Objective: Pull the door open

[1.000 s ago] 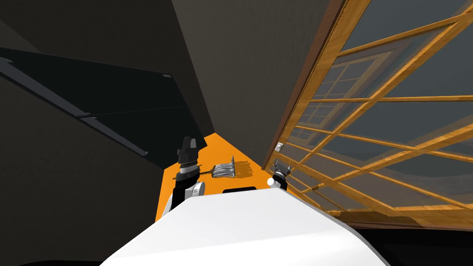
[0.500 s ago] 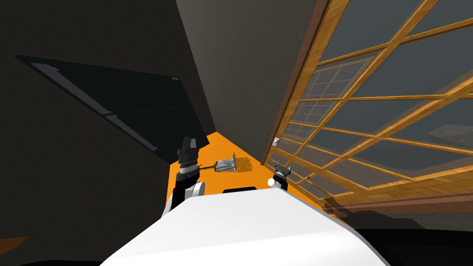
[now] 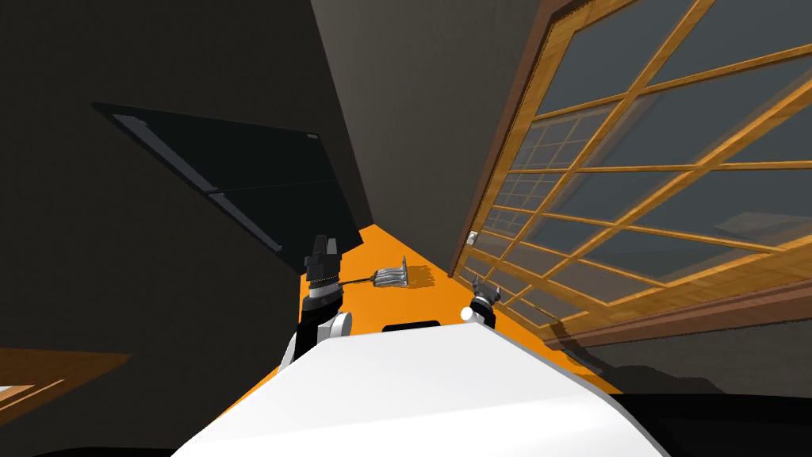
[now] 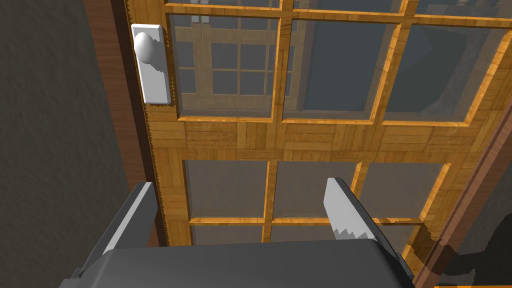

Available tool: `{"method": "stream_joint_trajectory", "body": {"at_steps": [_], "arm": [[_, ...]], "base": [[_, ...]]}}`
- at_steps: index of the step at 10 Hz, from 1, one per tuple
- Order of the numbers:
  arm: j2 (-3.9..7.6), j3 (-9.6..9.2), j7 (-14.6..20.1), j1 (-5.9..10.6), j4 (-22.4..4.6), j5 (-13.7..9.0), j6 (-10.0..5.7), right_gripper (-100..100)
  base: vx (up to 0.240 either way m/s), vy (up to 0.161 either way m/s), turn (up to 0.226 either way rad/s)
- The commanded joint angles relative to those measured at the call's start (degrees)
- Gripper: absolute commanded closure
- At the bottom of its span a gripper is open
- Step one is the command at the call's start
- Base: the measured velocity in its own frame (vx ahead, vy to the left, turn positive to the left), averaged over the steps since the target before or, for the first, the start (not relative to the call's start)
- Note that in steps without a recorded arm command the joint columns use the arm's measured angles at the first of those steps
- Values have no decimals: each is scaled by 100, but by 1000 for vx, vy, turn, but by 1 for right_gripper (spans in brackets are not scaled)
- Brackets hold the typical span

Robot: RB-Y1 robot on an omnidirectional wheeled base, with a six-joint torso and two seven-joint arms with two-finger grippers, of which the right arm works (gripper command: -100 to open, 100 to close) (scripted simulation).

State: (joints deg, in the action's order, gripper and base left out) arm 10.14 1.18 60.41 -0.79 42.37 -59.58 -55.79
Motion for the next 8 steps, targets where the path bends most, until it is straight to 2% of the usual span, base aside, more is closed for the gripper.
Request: {"method": "stream_joint_trajectory", "body": {"at_steps": [1,4,5,8], "arm": [[26,-4,32,3,-41,0,9,-100],[109,-9,115,-19,-96,-8,50,-100],[218,-14,250,-41,-146,-17,78,-100],[240,-14,280,-44,-152,-18,80,-100]], "base": [[-197,88,21],[-170,83,20],[38,39,0],[170,-66,0]]}}
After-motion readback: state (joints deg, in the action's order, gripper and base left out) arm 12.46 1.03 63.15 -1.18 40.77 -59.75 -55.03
